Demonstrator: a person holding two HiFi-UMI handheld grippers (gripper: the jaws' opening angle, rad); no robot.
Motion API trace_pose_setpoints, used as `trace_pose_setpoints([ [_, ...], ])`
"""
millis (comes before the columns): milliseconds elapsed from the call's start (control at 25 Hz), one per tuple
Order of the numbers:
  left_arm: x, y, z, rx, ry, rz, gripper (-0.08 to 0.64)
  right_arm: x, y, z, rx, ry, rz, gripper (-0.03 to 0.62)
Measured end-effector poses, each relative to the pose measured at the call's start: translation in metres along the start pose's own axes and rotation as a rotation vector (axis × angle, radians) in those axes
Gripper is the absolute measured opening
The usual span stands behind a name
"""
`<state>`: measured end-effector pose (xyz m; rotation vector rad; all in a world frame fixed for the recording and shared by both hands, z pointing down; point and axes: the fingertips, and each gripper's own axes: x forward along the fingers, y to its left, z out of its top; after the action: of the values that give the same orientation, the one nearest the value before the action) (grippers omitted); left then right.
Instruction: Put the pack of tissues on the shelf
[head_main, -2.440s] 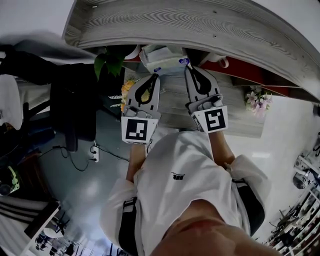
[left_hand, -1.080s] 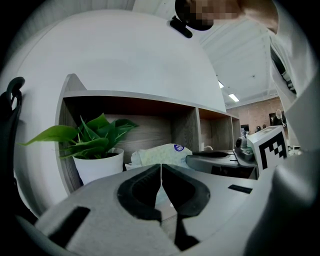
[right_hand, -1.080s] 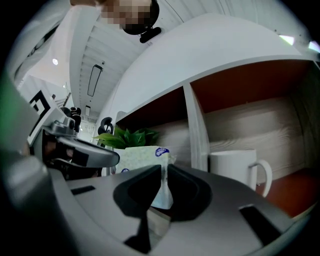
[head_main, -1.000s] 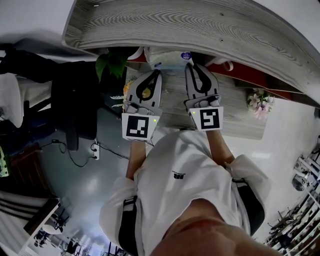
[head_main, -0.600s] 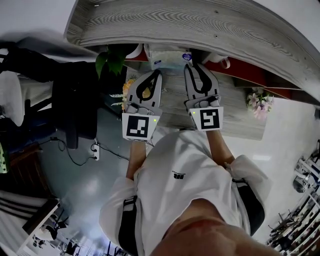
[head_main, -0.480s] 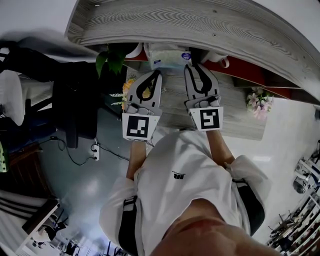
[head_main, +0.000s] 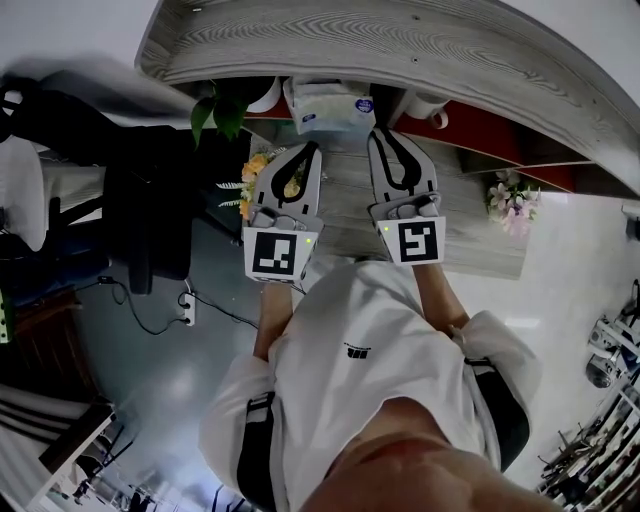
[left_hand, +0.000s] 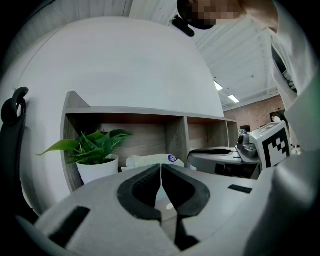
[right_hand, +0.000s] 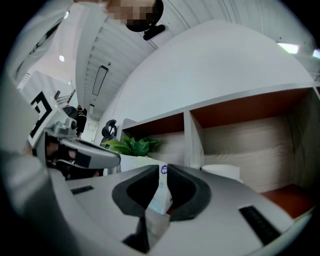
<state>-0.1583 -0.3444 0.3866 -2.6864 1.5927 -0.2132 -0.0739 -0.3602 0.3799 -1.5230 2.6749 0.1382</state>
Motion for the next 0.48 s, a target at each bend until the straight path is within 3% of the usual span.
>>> trace_pose_setpoints([
  [480,-0.011,-0.003,0.0,0.037,-0.011,0.004,0.032,-0.012,0.01,0.012,-0.026,-0.02,0.028,0.054],
])
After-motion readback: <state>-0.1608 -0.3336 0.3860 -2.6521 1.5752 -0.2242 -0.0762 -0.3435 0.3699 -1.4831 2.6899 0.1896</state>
